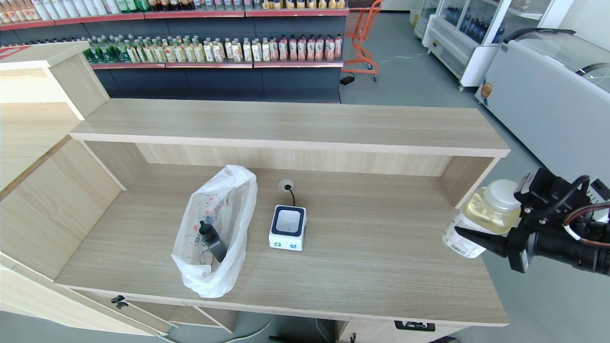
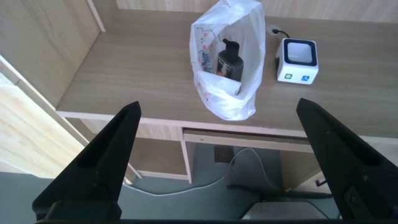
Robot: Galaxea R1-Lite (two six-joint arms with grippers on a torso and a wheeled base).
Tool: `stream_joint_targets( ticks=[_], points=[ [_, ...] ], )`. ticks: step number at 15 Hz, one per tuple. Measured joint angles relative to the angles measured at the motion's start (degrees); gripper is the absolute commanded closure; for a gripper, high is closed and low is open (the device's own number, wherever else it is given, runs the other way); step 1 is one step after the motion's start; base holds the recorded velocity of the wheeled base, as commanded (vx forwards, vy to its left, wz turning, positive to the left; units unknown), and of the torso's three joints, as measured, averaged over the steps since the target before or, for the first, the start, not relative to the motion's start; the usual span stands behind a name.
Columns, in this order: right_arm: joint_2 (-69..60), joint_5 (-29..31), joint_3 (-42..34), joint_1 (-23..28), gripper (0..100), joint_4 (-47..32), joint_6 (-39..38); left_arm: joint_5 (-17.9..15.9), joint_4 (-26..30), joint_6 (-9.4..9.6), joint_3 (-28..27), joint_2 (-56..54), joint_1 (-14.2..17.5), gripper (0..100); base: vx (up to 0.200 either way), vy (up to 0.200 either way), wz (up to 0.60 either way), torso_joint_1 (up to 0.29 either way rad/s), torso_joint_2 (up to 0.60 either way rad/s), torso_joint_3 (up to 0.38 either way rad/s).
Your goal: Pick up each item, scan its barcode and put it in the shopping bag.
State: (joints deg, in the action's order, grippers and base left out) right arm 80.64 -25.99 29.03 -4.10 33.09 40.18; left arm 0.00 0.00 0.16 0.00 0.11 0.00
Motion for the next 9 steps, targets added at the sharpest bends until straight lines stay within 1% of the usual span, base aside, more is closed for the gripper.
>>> stream_joint_targets(
  ticks=[2,4,9],
  points=[
    [-0.8,0.0,-0.5,1.9,100,0.1,4.1,0.0,0.0,0.09,0.0,0.0,0.0,0,0.000,0.000,0.00,0.000,0.00,0.000],
    [-1.4,0.0,-0.6,2.9,100,0.1,5.0,0.0,0.0,0.05,0.0,0.0,0.0,0,0.000,0.000,0.00,0.000,0.00,0.000],
    [-2.9,-0.2,-1.6,3.2,100,0.1,5.1,0.0,0.0,0.11,0.0,0.0,0.0,0,0.000,0.200,0.00,-0.001,0.00,0.001]
  ],
)
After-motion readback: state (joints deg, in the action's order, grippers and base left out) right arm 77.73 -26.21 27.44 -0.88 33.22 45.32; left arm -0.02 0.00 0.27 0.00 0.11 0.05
